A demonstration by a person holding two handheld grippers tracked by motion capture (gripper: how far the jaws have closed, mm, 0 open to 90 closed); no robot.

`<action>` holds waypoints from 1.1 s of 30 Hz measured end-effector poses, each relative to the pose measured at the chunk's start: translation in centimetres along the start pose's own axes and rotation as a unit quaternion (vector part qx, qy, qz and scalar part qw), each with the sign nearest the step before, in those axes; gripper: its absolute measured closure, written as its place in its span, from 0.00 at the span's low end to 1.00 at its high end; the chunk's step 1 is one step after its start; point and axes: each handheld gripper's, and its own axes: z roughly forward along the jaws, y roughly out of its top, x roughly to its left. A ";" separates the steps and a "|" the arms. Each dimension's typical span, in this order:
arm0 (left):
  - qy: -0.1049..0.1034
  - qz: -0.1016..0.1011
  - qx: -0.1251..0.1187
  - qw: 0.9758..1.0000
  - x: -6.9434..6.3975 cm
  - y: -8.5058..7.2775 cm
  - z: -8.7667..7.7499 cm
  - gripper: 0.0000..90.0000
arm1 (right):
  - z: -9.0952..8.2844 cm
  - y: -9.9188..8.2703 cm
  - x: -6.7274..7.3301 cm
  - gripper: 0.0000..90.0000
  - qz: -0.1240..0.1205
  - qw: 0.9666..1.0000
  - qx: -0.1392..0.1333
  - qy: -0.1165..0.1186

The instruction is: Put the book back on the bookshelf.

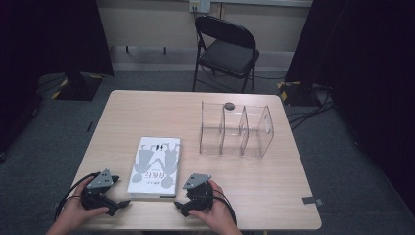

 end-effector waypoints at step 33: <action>-0.016 0.012 0.039 0.999 -1.3 2.6 0.5 0.38 | 0.2 0.2 0.0 0.12 0.005 1.000 0.001 -0.004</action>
